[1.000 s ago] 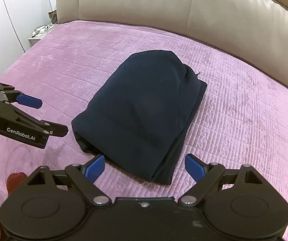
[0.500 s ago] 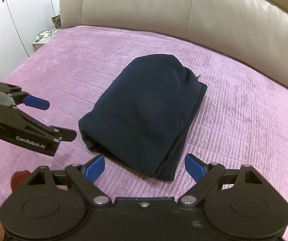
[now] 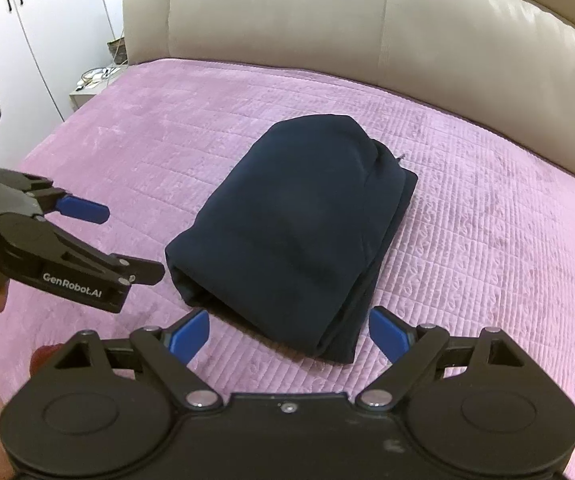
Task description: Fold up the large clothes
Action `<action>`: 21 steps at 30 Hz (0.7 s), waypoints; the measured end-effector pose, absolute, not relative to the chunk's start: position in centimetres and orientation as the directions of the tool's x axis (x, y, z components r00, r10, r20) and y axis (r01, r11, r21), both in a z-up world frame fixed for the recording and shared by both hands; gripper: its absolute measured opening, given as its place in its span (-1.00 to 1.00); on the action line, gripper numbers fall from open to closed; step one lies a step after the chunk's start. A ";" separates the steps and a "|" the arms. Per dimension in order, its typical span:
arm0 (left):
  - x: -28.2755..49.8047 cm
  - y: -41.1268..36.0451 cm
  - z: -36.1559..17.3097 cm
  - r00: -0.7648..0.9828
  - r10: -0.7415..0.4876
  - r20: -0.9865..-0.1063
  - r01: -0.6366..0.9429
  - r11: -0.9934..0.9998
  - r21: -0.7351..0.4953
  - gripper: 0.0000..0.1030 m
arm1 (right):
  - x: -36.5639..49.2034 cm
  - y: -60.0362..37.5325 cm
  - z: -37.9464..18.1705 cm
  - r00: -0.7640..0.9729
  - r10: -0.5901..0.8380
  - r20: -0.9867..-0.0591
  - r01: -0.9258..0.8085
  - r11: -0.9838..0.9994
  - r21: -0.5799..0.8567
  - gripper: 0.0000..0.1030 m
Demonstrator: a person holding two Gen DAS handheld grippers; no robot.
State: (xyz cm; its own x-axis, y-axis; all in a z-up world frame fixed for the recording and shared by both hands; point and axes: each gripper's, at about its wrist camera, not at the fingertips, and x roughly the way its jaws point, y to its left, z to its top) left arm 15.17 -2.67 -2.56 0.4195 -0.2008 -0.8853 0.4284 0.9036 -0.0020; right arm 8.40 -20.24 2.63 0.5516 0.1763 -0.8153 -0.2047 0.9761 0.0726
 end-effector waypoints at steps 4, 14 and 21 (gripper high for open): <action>15.1 -2.7 -2.3 0.431 -0.218 -0.876 0.436 0.900 -0.010 0.85 | 8.5 -20.4 2.5 0.534 0.209 -0.819 -0.200 0.973 0.118 0.98; 15.2 -2.5 -2.7 0.409 -0.211 -0.888 0.416 0.909 -0.024 0.86 | 8.5 -20.5 2.5 0.533 0.205 -0.821 -0.198 0.974 0.114 0.98; 15.3 -2.5 -2.9 0.409 -0.172 -0.896 0.402 0.916 0.008 0.86 | 8.5 -20.4 2.4 0.536 0.163 -0.828 -0.185 0.980 0.073 0.98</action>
